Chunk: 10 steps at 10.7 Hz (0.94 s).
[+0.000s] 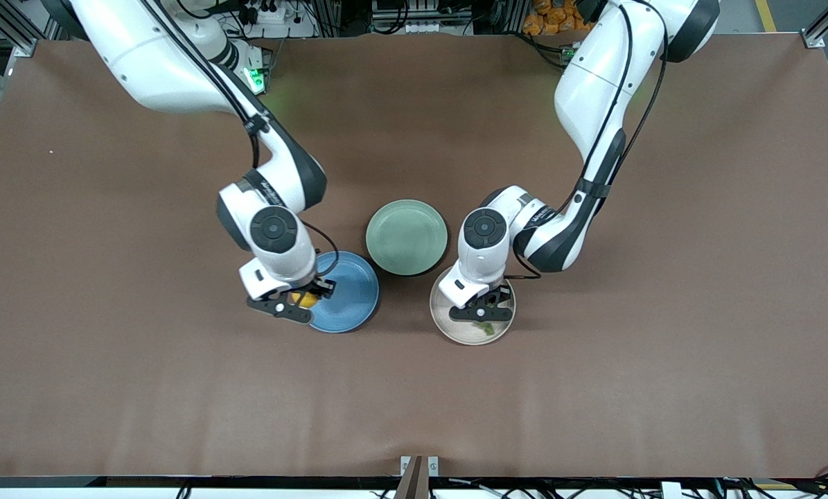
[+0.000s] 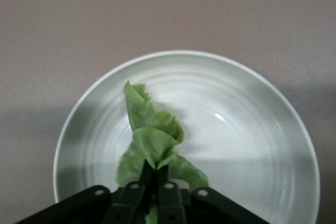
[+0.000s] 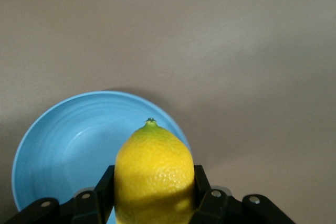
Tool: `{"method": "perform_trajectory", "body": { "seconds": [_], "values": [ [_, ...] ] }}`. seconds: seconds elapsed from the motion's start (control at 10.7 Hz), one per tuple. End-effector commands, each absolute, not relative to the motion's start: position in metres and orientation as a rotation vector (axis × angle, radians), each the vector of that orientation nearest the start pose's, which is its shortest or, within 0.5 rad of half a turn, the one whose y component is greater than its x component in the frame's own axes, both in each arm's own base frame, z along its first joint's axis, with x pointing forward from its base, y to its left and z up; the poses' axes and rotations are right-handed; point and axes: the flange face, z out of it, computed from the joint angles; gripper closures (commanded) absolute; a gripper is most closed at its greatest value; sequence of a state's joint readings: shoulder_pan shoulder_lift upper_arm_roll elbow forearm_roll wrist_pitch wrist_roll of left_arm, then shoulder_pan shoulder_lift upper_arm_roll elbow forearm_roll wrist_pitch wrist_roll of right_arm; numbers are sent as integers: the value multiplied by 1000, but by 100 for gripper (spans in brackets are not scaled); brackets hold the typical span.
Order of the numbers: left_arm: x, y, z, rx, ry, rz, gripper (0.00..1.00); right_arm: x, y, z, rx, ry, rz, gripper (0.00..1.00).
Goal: Pick lemon and lettuce from blue and beige plates
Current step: 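Lift the lemon with the right gripper while the left gripper lifts the lettuce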
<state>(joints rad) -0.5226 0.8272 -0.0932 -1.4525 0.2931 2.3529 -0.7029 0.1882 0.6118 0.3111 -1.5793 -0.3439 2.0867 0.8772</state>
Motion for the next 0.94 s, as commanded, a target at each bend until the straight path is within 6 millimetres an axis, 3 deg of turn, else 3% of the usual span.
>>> {"method": "perform_trajectory", "body": {
  "seconds": [0.0,0.38,0.66,0.84],
  "values": [
    [607,-407,226,-3035,120,-286,100,623,250,324,-3265,271,72,75],
    [608,-403,258,-3019,112,-288,100,623,184,372,-3263,111,182,80],
    [612,-399,290,-3030,119,-337,100,616,122,386,-3235,-34,224,82],
    [612,-394,300,-3008,152,-310,100,616,88,381,-3237,-114,254,84]
  ]
}}
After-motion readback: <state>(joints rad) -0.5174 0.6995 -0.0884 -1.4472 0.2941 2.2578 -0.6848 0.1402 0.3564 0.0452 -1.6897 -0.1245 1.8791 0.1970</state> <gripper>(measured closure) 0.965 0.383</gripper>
